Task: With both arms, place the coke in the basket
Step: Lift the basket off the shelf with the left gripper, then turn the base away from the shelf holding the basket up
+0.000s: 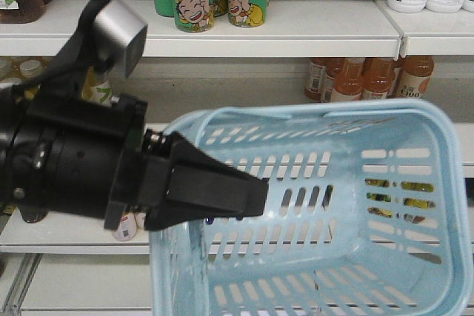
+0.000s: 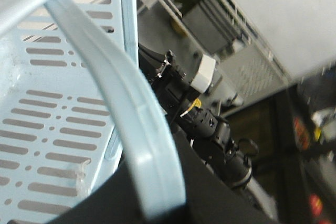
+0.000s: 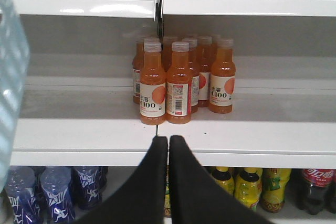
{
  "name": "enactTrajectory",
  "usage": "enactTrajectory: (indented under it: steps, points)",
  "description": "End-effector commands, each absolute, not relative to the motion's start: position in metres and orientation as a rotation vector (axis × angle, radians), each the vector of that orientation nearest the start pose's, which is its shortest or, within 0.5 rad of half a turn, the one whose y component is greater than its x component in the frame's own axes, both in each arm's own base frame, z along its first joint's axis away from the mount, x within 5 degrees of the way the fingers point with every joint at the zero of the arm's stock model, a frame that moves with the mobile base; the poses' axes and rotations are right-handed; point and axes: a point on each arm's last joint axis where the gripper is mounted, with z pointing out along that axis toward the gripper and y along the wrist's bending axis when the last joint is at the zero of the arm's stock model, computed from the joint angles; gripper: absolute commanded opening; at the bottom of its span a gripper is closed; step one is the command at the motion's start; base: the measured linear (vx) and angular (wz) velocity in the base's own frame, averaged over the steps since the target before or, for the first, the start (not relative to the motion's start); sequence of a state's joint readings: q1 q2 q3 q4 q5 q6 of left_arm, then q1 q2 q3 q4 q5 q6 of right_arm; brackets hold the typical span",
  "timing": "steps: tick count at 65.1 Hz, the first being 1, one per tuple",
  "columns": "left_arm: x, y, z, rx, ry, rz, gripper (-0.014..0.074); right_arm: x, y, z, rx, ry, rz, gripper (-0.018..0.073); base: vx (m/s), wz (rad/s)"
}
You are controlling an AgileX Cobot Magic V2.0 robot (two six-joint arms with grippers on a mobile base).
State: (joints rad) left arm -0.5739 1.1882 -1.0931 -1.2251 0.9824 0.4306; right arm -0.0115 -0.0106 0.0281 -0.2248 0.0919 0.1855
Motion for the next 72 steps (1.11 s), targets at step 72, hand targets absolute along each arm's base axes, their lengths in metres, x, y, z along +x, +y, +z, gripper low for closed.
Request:
enactTrajectory:
  steps: [72]
  points:
    - [0.138, -0.160, 0.408, 0.403, 1.935, -1.693, -0.0006, 0.056, -0.001, 0.201, -0.024, 1.513, -0.061, -0.0005, 0.00, 0.00]
